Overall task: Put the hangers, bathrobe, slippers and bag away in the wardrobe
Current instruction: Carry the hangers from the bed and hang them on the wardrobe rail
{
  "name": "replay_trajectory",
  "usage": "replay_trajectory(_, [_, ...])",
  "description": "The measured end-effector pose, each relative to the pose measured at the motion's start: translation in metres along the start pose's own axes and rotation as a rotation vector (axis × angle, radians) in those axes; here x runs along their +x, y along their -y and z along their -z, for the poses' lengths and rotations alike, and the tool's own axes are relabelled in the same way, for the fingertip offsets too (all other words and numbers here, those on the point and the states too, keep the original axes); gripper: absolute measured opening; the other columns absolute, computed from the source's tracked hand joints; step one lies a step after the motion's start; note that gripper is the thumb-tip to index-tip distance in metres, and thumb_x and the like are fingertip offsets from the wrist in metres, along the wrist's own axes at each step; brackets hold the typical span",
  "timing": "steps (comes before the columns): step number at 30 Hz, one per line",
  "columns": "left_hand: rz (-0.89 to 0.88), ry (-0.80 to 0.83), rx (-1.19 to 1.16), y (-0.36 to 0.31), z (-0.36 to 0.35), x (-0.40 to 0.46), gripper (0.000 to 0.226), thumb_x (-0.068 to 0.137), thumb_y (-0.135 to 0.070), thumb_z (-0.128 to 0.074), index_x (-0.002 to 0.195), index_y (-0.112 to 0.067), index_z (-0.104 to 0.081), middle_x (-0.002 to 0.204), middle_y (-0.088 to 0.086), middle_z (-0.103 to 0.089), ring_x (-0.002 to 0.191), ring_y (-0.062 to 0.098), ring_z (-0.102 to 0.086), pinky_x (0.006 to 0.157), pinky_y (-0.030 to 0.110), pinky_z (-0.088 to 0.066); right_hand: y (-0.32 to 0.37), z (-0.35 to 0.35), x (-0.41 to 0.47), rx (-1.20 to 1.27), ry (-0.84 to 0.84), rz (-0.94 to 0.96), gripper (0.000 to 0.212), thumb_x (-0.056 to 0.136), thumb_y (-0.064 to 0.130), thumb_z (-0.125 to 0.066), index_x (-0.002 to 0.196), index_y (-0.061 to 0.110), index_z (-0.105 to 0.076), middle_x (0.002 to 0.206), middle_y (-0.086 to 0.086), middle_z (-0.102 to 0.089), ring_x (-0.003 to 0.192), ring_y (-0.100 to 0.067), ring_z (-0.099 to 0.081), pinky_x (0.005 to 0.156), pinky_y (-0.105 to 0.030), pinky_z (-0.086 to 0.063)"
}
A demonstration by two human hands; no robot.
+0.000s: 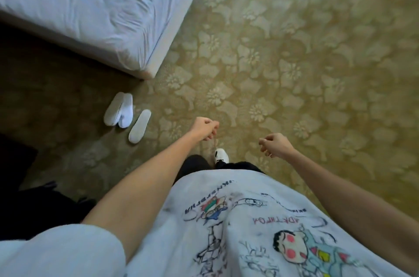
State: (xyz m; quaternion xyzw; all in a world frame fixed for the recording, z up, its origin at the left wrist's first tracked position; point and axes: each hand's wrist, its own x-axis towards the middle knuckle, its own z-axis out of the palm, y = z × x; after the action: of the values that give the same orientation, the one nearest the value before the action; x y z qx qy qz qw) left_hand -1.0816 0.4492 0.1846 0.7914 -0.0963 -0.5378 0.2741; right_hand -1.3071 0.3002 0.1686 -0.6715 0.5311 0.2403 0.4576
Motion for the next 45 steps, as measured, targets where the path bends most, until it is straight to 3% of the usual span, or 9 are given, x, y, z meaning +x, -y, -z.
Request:
replay_trajectory(10, [0.079, -0.058, -0.006, -0.067, 0.096, 0.096, 0.019, 0.099, -0.021, -0.059, 0.087, -0.010, -0.069, 0.073, 0.004, -0.067, 0.052, 0.012, -0.056, 0.045, 0.019, -0.043, 0.182, 0.049, 0.099, -0.012, 0.083, 0.211, 0.028, 0.101, 0.033, -0.055, 0.097, 0.011, -0.072, 0.086, -0.003, -0.075, 0.071, -0.017, -0.070, 0.066, -0.030, -0.059])
replay_trajectory(17, [0.189, -0.163, -0.098, -0.128, 0.205, 0.195, 0.025, 0.098, -0.020, -0.059, 0.077, -0.008, -0.067, 0.070, 0.005, -0.066, 0.050, 0.014, -0.055, 0.042, 0.020, -0.043, 0.358, 0.124, 0.194, -0.075, 0.121, 0.298, 0.026, 0.098, 0.029, -0.057, 0.096, 0.009, -0.073, 0.085, -0.004, -0.075, 0.065, -0.013, -0.067, 0.060, -0.025, -0.057])
replay_trajectory(20, [0.210, -0.158, -0.112, -0.182, 0.245, 0.236, 0.025, 0.098, -0.019, -0.058, 0.076, -0.009, -0.064, 0.069, 0.005, -0.064, 0.047, 0.012, -0.053, 0.038, 0.018, -0.040, 0.426, 0.169, 0.229, -0.088, 0.105, 0.306, 0.026, 0.099, 0.028, -0.057, 0.101, 0.008, -0.073, 0.078, 0.001, -0.072, 0.060, -0.009, -0.065, 0.051, -0.018, -0.050])
replay_trajectory(23, [0.173, -0.123, -0.108, -0.248, 0.273, 0.279, 0.022, 0.097, -0.017, -0.058, 0.078, -0.008, -0.065, 0.070, 0.006, -0.065, 0.047, 0.013, -0.053, 0.042, 0.019, -0.042, 0.471, 0.214, 0.259, -0.083, 0.066, 0.315, 0.025, 0.101, 0.028, -0.056, 0.104, 0.009, -0.072, 0.081, 0.001, -0.071, 0.064, -0.009, -0.066, 0.053, -0.017, -0.050])
replay_trajectory(33, [-0.020, 0.034, -0.056, -0.466, 0.316, 0.415, 0.020, 0.100, -0.020, -0.057, 0.090, -0.006, -0.067, 0.073, 0.004, -0.066, 0.055, 0.014, -0.057, 0.045, 0.018, -0.044, 0.515, 0.350, 0.378, -0.048, -0.029, 0.101, 0.023, 0.100, 0.025, -0.056, 0.103, 0.009, -0.072, 0.085, -0.003, -0.074, 0.069, -0.016, -0.067, 0.059, -0.026, -0.056])
replay_trajectory(40, [-0.022, -0.012, -0.093, -0.594, 0.368, 0.516, 0.020, 0.097, -0.020, -0.059, 0.095, -0.004, -0.070, 0.075, 0.005, -0.067, 0.056, 0.014, -0.058, 0.050, 0.021, -0.046, 0.593, 0.437, 0.489, -0.030, -0.021, 0.063, 0.025, 0.099, 0.025, -0.057, 0.105, 0.005, -0.072, 0.087, -0.005, -0.074, 0.071, -0.017, -0.068, 0.065, -0.030, -0.059])
replay_trajectory(45, [-0.014, -0.105, -0.137, -0.658, 0.427, 0.567, 0.022, 0.097, -0.023, -0.060, 0.089, -0.007, -0.071, 0.077, 0.005, -0.069, 0.061, 0.015, -0.061, 0.056, 0.024, -0.050, 0.703, 0.487, 0.553, -0.111, 0.039, 0.195, 0.024, 0.101, 0.026, -0.055, 0.106, 0.009, -0.070, 0.084, 0.000, -0.072, 0.069, -0.013, -0.067, 0.059, -0.023, -0.054])
